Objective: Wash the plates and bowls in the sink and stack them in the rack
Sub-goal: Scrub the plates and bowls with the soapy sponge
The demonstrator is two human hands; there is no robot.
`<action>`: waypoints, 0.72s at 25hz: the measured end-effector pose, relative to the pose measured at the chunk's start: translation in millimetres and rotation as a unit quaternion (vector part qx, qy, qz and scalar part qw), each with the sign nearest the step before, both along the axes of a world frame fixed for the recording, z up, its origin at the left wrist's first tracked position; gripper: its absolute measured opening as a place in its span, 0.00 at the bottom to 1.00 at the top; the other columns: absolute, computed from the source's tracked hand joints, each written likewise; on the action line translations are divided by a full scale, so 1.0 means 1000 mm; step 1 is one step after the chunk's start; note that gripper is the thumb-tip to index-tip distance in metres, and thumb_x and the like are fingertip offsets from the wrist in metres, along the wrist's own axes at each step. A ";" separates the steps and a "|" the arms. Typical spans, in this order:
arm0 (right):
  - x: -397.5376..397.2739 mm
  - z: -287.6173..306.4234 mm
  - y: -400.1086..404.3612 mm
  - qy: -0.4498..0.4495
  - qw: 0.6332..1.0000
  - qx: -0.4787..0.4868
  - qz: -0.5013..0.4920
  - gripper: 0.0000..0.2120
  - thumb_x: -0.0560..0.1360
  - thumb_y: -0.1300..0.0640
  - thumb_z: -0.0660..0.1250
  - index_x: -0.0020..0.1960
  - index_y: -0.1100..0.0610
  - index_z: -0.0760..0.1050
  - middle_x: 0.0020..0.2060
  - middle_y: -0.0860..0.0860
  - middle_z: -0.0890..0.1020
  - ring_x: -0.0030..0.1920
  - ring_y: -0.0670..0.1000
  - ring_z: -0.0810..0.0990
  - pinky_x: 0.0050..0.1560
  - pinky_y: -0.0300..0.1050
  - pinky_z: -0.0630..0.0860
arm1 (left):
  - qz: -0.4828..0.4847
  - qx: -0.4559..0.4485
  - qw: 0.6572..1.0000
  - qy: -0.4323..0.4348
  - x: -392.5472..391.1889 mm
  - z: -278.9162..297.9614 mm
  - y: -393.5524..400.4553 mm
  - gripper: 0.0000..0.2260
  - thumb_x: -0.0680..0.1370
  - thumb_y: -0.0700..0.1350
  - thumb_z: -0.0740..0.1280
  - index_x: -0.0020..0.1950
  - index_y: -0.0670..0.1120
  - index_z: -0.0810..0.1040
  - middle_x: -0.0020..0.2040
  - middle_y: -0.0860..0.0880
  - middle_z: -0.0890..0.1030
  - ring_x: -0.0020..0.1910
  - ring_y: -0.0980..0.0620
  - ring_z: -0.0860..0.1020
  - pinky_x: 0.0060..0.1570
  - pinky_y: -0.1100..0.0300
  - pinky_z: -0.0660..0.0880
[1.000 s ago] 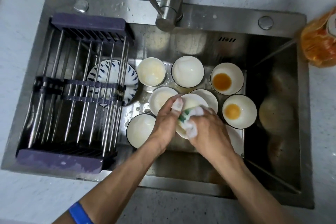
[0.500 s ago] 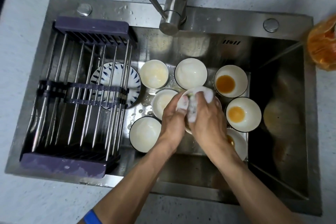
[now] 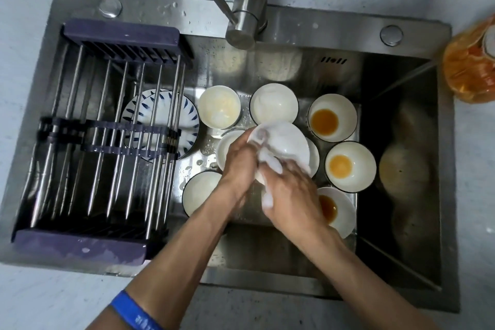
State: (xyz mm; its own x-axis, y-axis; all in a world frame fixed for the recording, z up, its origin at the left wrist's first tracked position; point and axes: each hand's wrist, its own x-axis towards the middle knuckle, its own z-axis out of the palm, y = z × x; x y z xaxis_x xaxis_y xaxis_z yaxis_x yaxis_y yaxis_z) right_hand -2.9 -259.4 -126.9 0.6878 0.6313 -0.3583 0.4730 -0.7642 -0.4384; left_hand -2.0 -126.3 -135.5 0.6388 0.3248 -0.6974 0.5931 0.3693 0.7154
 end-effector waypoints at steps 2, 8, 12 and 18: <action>0.006 0.001 -0.004 -0.008 0.998 0.058 0.023 0.25 0.62 0.63 0.74 0.57 0.51 0.74 0.49 0.56 0.82 0.51 0.61 0.80 0.47 0.52 0.80 | -0.074 0.003 0.997 0.023 0.006 0.007 0.009 0.17 0.79 0.37 0.57 0.55 0.55 0.81 0.48 0.51 0.86 0.49 0.50 0.83 0.41 0.59 0.79; -0.002 -0.008 0.001 -0.012 0.992 0.107 -0.063 0.20 0.66 0.62 0.72 0.57 0.53 0.74 0.51 0.56 0.82 0.50 0.59 0.79 0.45 0.48 0.78 | -0.025 0.093 0.993 -0.067 -0.009 0.011 0.000 0.23 0.75 0.35 0.57 0.56 0.60 0.78 0.53 0.63 0.82 0.59 0.60 0.78 0.56 0.68 0.75; -0.002 -0.014 -0.005 -0.091 0.988 0.117 0.047 0.22 0.63 0.63 0.75 0.56 0.53 0.79 0.56 0.54 0.83 0.55 0.58 0.80 0.49 0.52 0.81 | -0.072 0.062 0.995 -0.024 -0.004 0.006 0.004 0.20 0.78 0.35 0.58 0.57 0.57 0.79 0.56 0.52 0.82 0.57 0.52 0.79 0.55 0.61 0.76; 0.004 -0.027 -0.019 -0.103 0.980 0.078 0.154 0.22 0.61 0.63 0.75 0.54 0.50 0.81 0.56 0.54 0.82 0.59 0.60 0.79 0.52 0.54 0.80 | -0.102 0.054 0.993 -0.003 -0.013 -0.007 0.007 0.19 0.78 0.35 0.57 0.56 0.56 0.80 0.52 0.55 0.82 0.58 0.50 0.79 0.60 0.58 0.75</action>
